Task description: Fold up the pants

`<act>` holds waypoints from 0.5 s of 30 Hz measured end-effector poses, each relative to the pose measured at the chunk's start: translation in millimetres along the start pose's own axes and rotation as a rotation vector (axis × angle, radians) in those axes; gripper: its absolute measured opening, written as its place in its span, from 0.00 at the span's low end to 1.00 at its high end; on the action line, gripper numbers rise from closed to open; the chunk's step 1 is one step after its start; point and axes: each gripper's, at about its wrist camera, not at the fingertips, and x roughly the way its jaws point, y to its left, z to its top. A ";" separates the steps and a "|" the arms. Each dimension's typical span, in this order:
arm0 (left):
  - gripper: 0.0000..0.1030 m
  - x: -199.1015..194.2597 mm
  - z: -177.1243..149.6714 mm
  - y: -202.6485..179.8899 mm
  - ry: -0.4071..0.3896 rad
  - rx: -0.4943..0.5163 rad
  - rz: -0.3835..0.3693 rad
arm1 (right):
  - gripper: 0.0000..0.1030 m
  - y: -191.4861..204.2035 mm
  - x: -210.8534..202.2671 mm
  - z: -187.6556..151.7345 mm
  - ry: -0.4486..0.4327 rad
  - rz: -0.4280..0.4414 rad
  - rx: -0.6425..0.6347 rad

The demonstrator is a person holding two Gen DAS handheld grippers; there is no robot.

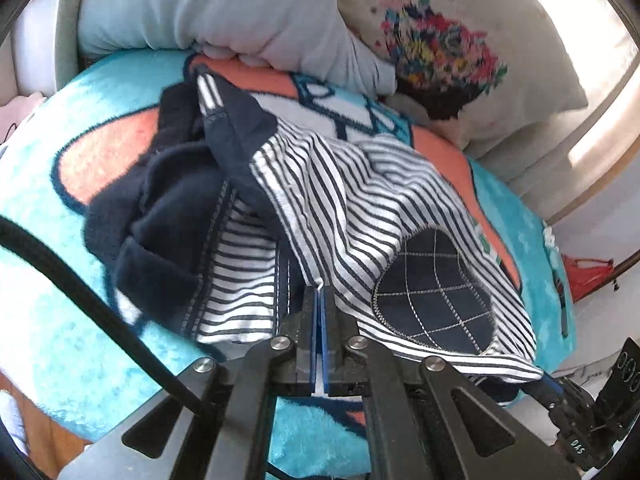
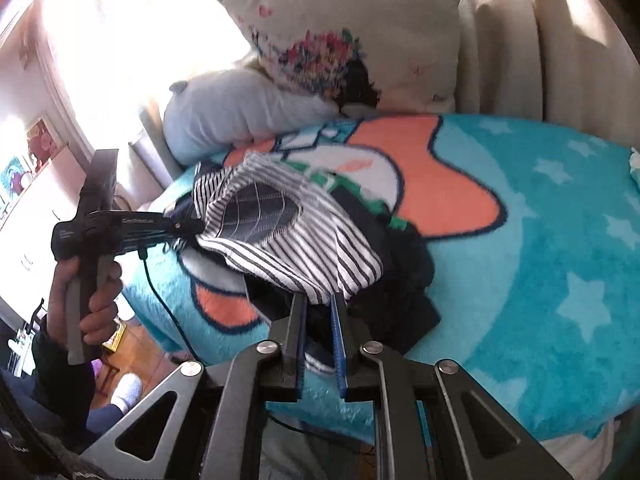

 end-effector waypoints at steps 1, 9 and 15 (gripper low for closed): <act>0.01 0.0 0.4 -0.7 -0.001 0.002 -0.001 | 0.22 -2.3 3.8 -2.0 0.025 0.002 0.018; 0.17 -6.4 6.5 -5.7 -0.005 0.015 -0.017 | 0.76 -20.5 -32.2 7.3 -0.100 0.032 0.144; 0.19 -3.4 7.2 -7.5 -0.005 0.017 -0.014 | 0.64 -45.2 4.8 4.9 0.019 -0.006 0.301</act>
